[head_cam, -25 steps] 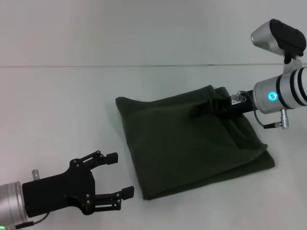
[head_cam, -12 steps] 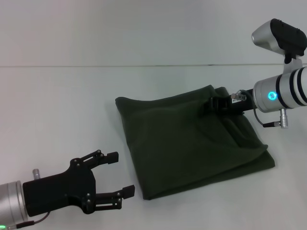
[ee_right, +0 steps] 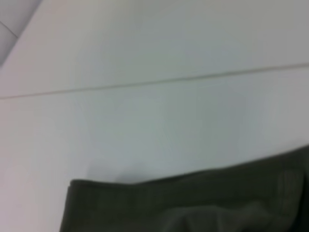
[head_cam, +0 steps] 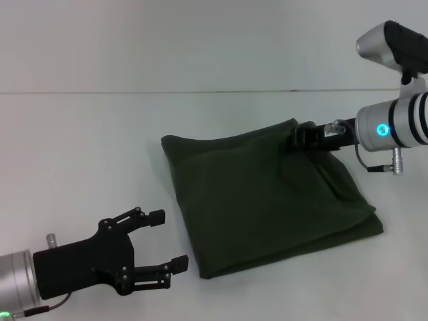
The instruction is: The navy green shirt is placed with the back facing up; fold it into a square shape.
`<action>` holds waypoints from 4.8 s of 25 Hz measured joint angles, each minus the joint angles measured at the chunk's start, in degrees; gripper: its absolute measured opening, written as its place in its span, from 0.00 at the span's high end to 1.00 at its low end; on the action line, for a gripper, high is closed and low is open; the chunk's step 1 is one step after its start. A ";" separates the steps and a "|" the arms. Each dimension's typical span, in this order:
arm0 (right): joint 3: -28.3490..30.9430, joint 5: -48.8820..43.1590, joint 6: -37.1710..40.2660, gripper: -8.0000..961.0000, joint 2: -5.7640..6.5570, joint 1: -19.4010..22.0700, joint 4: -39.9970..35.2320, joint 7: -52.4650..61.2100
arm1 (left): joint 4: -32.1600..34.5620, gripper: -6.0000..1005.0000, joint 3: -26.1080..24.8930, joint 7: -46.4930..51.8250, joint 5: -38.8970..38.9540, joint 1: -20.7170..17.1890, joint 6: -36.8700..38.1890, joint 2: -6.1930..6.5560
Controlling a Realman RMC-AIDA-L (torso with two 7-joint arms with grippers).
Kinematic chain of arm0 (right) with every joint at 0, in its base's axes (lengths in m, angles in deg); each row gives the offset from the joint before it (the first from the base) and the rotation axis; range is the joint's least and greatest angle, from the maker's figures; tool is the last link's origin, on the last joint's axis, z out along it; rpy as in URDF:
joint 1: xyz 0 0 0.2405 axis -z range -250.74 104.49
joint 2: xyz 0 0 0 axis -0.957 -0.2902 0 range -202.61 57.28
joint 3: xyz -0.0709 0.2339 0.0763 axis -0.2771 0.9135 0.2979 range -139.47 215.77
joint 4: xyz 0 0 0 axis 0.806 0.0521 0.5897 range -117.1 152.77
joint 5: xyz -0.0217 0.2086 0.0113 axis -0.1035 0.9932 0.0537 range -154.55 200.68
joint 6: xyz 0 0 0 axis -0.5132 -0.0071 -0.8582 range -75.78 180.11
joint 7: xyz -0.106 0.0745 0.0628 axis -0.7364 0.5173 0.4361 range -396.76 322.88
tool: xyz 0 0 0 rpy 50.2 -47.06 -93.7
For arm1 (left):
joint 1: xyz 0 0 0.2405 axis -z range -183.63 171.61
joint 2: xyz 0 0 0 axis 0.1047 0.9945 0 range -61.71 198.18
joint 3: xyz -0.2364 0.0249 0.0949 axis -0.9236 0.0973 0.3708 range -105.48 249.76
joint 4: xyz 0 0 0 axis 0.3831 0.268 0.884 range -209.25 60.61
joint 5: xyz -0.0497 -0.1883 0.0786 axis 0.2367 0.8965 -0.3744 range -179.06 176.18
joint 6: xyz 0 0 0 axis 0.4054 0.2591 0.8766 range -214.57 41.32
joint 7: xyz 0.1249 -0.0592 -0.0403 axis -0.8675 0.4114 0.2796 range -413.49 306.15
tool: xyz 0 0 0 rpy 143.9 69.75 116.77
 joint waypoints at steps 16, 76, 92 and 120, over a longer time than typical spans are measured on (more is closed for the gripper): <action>-0.42 1.02 -2.61 0.93 -0.80 2.74 -5.59 -6.44 | -0.83 0.05 0.00 1.78 0.03 0.15 -0.27 0.00; -2.80 30.88 9.54 0.19 -2.56 16.09 -13.27 -44.29 | -3.25 0.05 -1.47 6.70 1.40 2.38 -3.73 0.18; -5.51 32.19 -10.51 0.18 -2.64 12.36 1.99 -56.09 | -3.40 0.05 -1.76 7.39 1.68 2.40 -3.67 0.17; 13.80 38.82 23.23 0.18 -2.08 34.98 -3.45 -70.30 | -10.67 0.05 2.02 66.05 4.02 16.46 -27.44 4.30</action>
